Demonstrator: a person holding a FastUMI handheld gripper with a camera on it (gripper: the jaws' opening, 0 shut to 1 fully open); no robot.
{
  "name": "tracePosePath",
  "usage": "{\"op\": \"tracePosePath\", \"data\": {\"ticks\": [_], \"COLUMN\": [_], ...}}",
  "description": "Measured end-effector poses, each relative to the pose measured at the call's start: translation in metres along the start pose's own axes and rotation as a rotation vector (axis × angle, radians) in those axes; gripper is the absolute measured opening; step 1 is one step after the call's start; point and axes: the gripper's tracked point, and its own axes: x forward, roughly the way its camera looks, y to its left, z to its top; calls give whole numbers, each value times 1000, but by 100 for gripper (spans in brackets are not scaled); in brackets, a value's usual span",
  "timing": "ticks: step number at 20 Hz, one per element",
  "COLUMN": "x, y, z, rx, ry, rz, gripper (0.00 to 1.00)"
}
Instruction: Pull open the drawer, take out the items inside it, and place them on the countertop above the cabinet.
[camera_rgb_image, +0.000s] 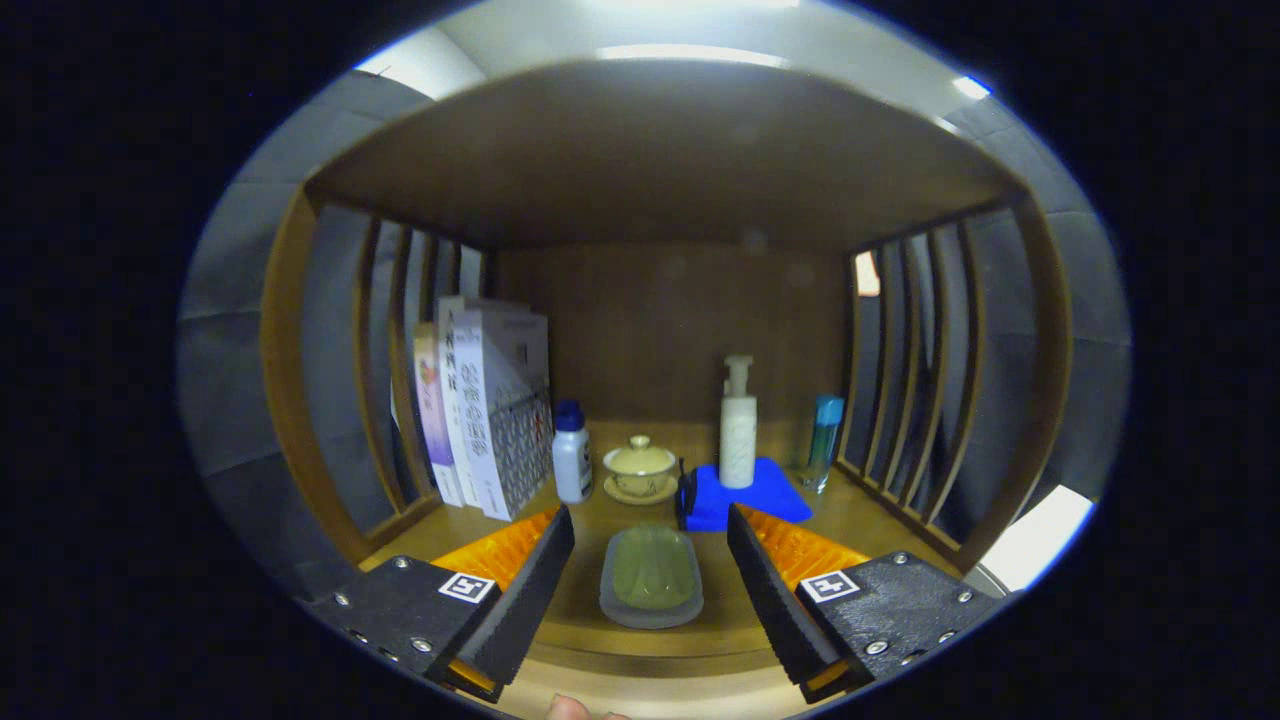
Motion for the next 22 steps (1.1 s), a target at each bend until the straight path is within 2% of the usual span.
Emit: {"op": "tracePosePath", "data": {"ticks": [2, 5, 9, 12, 16, 19, 22], "x": [-37, -94, -164, -209, -246, -258, -256], "y": [-3, -12, 12, 38, 54, 52, 37], "z": [21, 28, 18, -1, -54, -91, -128], "rx": [-3, -51, -54, -55, -78, -54, -70], "ry": [-66, -131, -194, -209, -156, -112, -45], "rz": [-8, -82, -32, 44, 107, 116, 78], "gripper": [95, 95, 95, 95, 95, 95, 95]}}
